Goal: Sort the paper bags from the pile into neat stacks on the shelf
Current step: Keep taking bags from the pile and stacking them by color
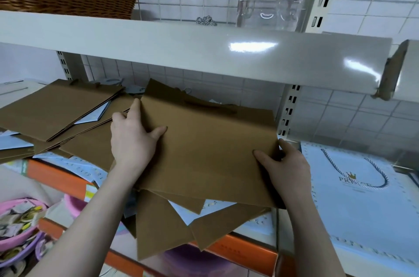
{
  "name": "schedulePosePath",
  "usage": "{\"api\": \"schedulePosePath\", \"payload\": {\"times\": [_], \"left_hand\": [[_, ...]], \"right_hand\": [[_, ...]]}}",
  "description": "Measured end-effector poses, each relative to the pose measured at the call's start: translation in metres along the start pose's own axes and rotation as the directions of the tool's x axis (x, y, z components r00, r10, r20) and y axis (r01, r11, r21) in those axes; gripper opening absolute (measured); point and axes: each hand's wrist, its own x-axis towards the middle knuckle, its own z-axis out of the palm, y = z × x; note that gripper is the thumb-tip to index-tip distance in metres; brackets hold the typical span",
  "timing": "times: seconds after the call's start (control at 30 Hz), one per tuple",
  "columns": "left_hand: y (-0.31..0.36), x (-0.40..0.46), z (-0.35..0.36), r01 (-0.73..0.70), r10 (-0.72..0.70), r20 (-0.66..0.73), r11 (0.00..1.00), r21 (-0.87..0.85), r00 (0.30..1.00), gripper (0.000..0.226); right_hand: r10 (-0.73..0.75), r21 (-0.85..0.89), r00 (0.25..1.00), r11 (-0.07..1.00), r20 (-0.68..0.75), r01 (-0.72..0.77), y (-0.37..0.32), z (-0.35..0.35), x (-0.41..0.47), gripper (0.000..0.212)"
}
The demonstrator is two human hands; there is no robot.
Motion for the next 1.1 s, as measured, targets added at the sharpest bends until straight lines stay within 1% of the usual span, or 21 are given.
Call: {"api": "schedulePosePath", "payload": {"times": [0.07, 0.13, 0.2, 0.3, 0.43, 0.53, 0.7, 0.77, 0.9, 1.1], "left_hand": [[-0.002, 0.001, -0.001, 0.035, -0.037, -0.028, 0.998, -0.059, 0.999, 0.08], [-0.003, 0.001, -0.002, 0.042, -0.047, -0.051, 0.994, -0.097, 0.998, 0.076], [-0.003, -0.001, -0.002, 0.036, -0.043, -0.064, 0.994, -0.107, 0.997, 0.073], [0.0, -0.008, -0.005, 0.04, -0.048, -0.079, 0.994, -0.102, 0.996, 0.072], [0.003, -0.025, -0.013, 0.065, -0.068, -0.045, 0.996, -0.061, 0.997, 0.072], [0.003, -0.038, -0.024, 0.071, -0.071, -0.016, 0.997, -0.004, 0.997, 0.07], [0.003, -0.06, -0.044, -0.023, 0.022, 0.025, 0.998, 0.066, 0.999, 0.071], [0.004, -0.07, -0.051, -0.043, 0.04, 0.04, 0.996, 0.082, 0.998, 0.072], [-0.005, -0.099, -0.071, -0.123, 0.115, 0.089, 0.988, 0.092, 0.989, 0.062], [-0.004, -0.15, -0.083, -0.168, 0.163, 0.214, 0.986, 0.008, 0.963, 0.061]], "right_hand": [[0.006, 0.052, 1.0, 0.999, 0.025, -0.007, 0.001, -0.006, 0.0, 0.058], [0.005, 0.109, 0.999, 0.994, 0.044, -0.009, 0.003, -0.01, -0.001, 0.058], [-0.004, 0.108, 0.998, 0.994, 0.066, -0.003, 0.006, -0.012, -0.003, 0.059], [-0.017, 0.033, 0.995, 0.999, 0.094, 0.014, 0.009, -0.015, -0.007, 0.063], [-0.039, -0.083, 0.997, 0.996, 0.059, 0.044, 0.006, -0.021, -0.018, 0.048], [-0.052, -0.19, 0.998, 0.98, 0.036, 0.058, 0.003, -0.026, -0.033, 0.042], [-0.049, -0.314, 0.998, 0.949, -0.043, 0.033, -0.001, -0.037, -0.073, 0.042], [-0.035, -0.327, 0.997, 0.945, -0.064, 0.013, -0.003, -0.042, -0.089, 0.042], [-0.002, -0.354, 0.99, 0.934, -0.14, -0.048, -0.005, -0.051, -0.143, 0.04], [0.044, -0.441, 0.979, 0.888, -0.2, -0.13, 0.008, -0.085, -0.205, 0.034]]}}
